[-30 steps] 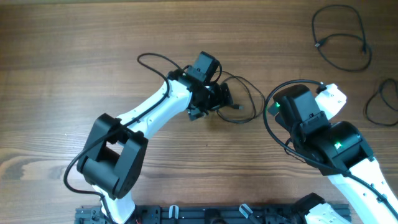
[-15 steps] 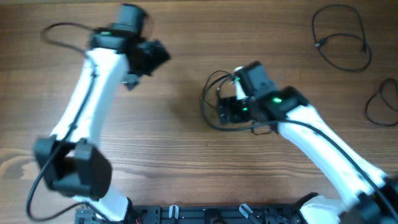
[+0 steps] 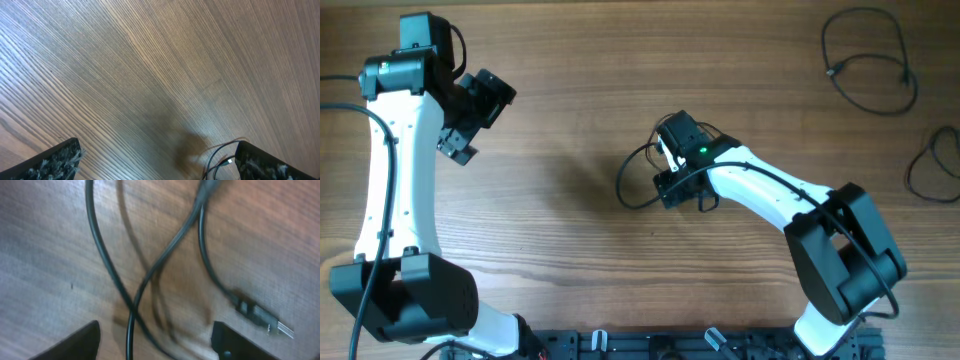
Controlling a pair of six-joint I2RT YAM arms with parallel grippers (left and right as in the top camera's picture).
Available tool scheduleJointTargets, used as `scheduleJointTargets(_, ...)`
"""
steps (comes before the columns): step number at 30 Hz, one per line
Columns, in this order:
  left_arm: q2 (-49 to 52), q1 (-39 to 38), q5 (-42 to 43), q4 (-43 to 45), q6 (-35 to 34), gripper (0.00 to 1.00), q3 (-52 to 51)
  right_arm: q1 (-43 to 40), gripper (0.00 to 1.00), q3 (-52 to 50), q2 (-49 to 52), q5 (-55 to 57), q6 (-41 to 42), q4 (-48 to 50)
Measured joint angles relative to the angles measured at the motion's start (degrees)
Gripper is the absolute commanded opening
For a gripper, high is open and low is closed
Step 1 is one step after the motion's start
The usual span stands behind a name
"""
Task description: Untangle cables
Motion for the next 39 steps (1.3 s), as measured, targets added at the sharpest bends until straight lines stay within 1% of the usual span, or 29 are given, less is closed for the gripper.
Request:
scheduleJointTargets(1, 0.0, 0.0, 0.0, 0.0, 0.0, 1.0, 0.0, 0.0, 0.31, 0.0, 0.3, 0.1, -1.0, 1.0)
scheduleJointTargets(2, 0.0, 0.0, 0.0, 0.0, 0.0, 1.0, 0.0, 0.0, 0.21, 0.0, 0.3, 0.3, -1.7, 1.5)
scheduleJointTargets(3, 0.0, 0.0, 0.0, 0.0, 0.0, 1.0, 0.0, 0.0, 0.15, 0.0, 0.4, 0.5, -3.0, 1.6)
scheduleJointTargets(4, 0.0, 0.0, 0.0, 0.0, 0.0, 1.0, 0.0, 0.0, 0.04, 0.0, 0.4, 0.6, -4.7, 1.6)
scheduleJointTargets(7, 0.0, 0.0, 0.0, 0.0, 0.0, 1.0, 0.0, 0.0, 0.04, 0.0, 0.5, 1.6, -8.2, 1.7)
scheduleJointTargets(10, 0.0, 0.0, 0.0, 0.0, 0.0, 1.0, 0.0, -0.3, 0.04, 0.0, 0.5, 6.7, -8.9, 1.9)
scheduleJointTargets(13, 0.0, 0.0, 0.0, 0.0, 0.0, 1.0, 0.0, -2.5, 0.04, 1.6, 0.5, 11.4, -12.3, 1.2)
scheduleJointTargets(15, 0.0, 0.0, 0.0, 0.0, 0.0, 1.0, 0.0, -6.0, 0.04, 4.1, 0.5, 13.9, -15.6, 2.4)
scheduleJointTargets(17, 0.0, 0.0, 0.0, 0.0, 0.0, 1.0, 0.0, -9.7, 0.04, 5.2, 0.5, 15.2, -18.1, 5.5)
scheduleJointTargets(20, 0.0, 0.0, 0.0, 0.0, 0.0, 1.0, 0.0, -15.5, 0.04, 5.4, 0.5, 16.2, -22.2, 8.0)
scheduleJointTargets(22, 0.0, 0.0, 0.0, 0.0, 0.0, 1.0, 0.0, -17.8, 0.04, 5.4, 0.5, 16.0, -24.9, 9.3)
scheduleJointTargets(23, 0.0, 0.0, 0.0, 0.0, 0.0, 1.0, 0.0, -20.0, 0.04, 5.4, 0.5, 14.6, -28.4, 10.8)
scheduleJointTargets(25, 0.0, 0.0, 0.0, 0.0, 0.0, 1.0, 0.0, -21.6, 0.04, 5.3, 0.5, 10.7, -31.5, 15.0)
scheduleJointTargets(29, 0.0, 0.0, 0.0, 0.0, 0.0, 1.0, 0.0, -22.4, 0.04, 5.3, 0.7, 4.8, -34.8, 24.7)
scheduleJointTargets(35, 0.0, 0.0, 0.0, 0.0, 0.0, 1.0, 0.0, -23.1, 0.04, 5.4, 6.1, 3.5, -40.4, 39.7)
scheduleJointTargets(36, 0.0, 0.0, 0.0, 0.0, 0.0, 1.0, 0.0, -23.8, 0.04, 5.4, 7.8, 3.8, -41.8, 43.6)
scheduleJointTargets(39, 0.0, 0.0, 0.0, 0.0, 0.0, 1.0, 0.0, -25.7, 0.04, 5.4, 11.0, 4.0, -46.4, 50.4)
